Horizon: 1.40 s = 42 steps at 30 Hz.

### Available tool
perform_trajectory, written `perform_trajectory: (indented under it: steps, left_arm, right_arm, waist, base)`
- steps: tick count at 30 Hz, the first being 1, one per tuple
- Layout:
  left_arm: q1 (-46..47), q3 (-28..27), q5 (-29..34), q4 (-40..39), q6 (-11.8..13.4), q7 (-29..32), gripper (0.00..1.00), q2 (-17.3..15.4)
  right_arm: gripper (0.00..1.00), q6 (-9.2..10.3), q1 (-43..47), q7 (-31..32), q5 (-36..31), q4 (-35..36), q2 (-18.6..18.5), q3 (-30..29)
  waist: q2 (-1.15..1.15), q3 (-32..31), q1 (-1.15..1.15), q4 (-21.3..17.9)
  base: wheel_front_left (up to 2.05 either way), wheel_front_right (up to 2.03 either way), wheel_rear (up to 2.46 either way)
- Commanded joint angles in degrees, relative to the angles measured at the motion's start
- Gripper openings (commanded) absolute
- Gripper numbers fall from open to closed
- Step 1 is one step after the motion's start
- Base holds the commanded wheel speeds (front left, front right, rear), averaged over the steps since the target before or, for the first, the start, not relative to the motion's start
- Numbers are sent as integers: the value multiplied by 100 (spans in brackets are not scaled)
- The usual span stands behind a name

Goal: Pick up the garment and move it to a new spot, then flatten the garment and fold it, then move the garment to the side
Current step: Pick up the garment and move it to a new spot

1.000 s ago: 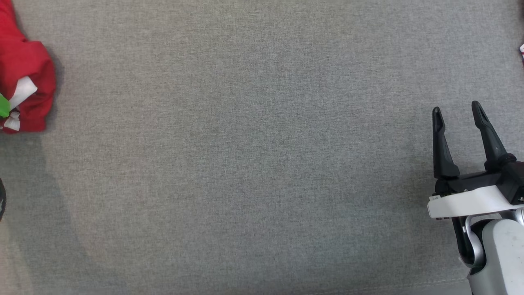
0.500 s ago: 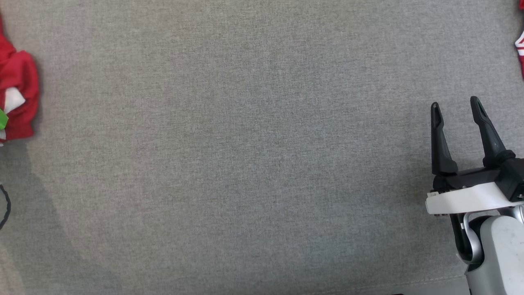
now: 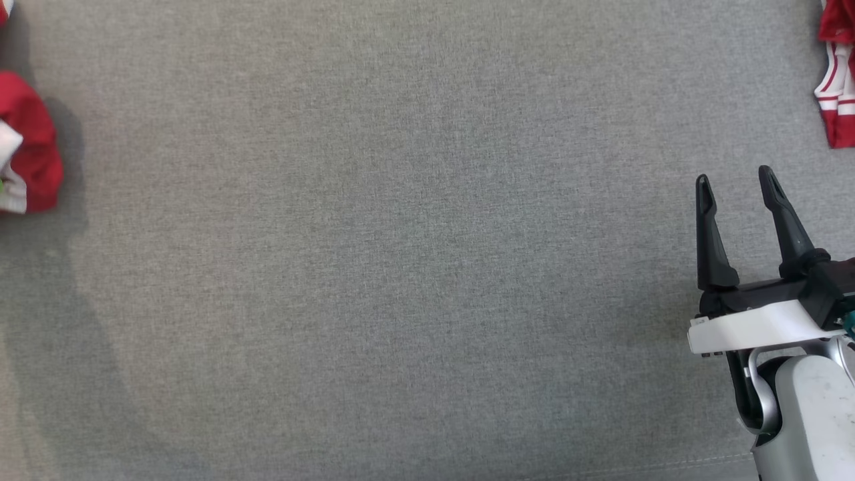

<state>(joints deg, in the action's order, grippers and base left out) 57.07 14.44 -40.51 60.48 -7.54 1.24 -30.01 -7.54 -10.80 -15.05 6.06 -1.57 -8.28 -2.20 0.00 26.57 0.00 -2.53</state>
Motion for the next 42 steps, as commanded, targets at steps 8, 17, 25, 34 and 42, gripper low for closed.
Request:
perform_trajectory:
  steps: [8, 17, 25, 34, 42]
  left_arm:
    - [553, 306, 430, -518, 10, -872, 0, -111]
    - [872, 734, 770, -1489, 11, -1111, 0, 88]
    - [713, 1199, 845, -2607, 36, -847, 0, 631]
    - [-84, 1795, 815, -3211, 125, -749, 0, 1368]
    - [-1243, 2192, 633, -2998, 225, -986, 0, 1916]
  right_arm:
    - [100, 12, 111, -16, 99, -140, 99, 50]
    - [100, 12, 269, -16, 219, -260, 290, 81]
    - [100, 12, 389, -16, 303, -320, 432, 114]
    - [100, 12, 463, -16, 391, -369, 519, 231]
    - [100, 12, 425, -16, 469, -382, 537, 293]
  waist:
    - [0, -580, 0, 45]
    - [0, -1090, 0, -287]
    - [0, -1338, 0, -755]
    - [0, -1393, 0, -1202]
    - [0, -1338, 0, -1391]
  base:
    - [0, 0, 0]
    - [0, 0, 0]
    - [0, 0, 0]
    - [0, 0, 0]
    - [0, 0, 0]
